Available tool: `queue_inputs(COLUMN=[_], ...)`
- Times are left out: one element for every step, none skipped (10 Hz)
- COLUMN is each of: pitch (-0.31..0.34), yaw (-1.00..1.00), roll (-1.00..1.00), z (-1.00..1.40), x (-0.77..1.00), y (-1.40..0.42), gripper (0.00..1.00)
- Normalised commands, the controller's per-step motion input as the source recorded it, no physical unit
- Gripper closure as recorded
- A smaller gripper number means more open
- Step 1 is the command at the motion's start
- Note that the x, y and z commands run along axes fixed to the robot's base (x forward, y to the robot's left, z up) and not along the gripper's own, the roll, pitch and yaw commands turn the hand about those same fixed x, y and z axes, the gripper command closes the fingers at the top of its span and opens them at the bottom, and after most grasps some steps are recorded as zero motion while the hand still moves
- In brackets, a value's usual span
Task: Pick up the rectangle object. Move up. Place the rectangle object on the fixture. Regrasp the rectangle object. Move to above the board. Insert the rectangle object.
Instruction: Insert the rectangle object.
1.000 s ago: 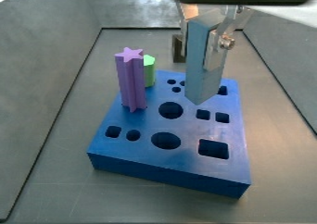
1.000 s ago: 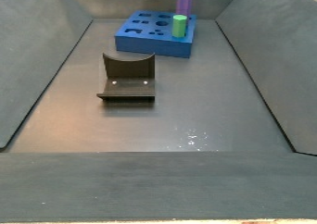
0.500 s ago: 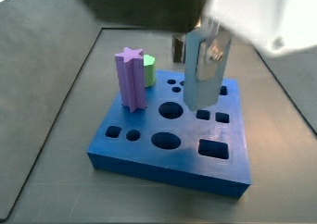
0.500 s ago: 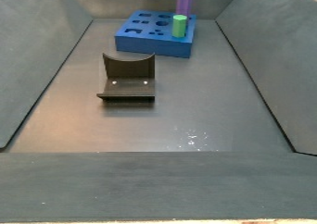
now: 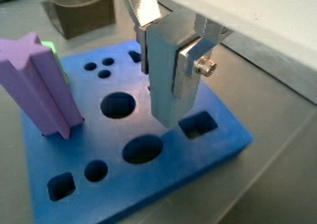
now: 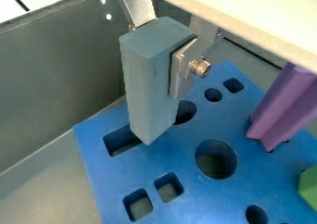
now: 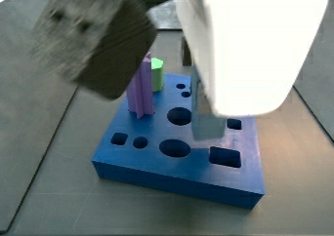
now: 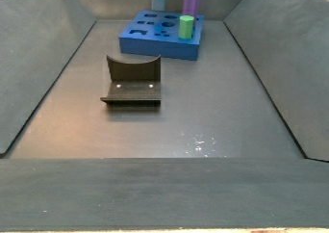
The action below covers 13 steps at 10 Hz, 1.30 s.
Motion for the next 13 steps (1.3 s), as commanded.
queue_inputs(pitch=[0.0,-0.129,-0.009,0.091,0.129,0.031,0.0,0.003,-0.026,0.0,0.0,-0.131,0.0], yaw=[-0.06,-0.21,-0.18,0.0,0.0,-0.55,-0.81,-0.01,0.0,0.0,-0.39,-0.72,-0.49], roll=[0.26,0.14,0.14,0.12,0.06,0.03,0.0,0.04,0.03,0.0,0.16,0.11,0.0], z=[-0.34,-0.35,-0.23,0.0,-0.03,-0.2,-0.14,0.0,-0.06,-0.2,-0.51,-0.63,-0.34], x=[0.45,0.41,0.56,0.15,0.16,0.26,0.01,0.0,-0.07,0.07,0.41,0.07,0.29], y=[-0.82,-0.81,-0.69,-0.21,-0.13,-0.43,-0.37,0.0,-0.07,-0.07,-0.49,-0.44,-0.39], gripper=[1.0,1.0,1.0,1.0,1.0,1.0,1.0,1.0,1.0,1.0,1.0,1.0,1.0])
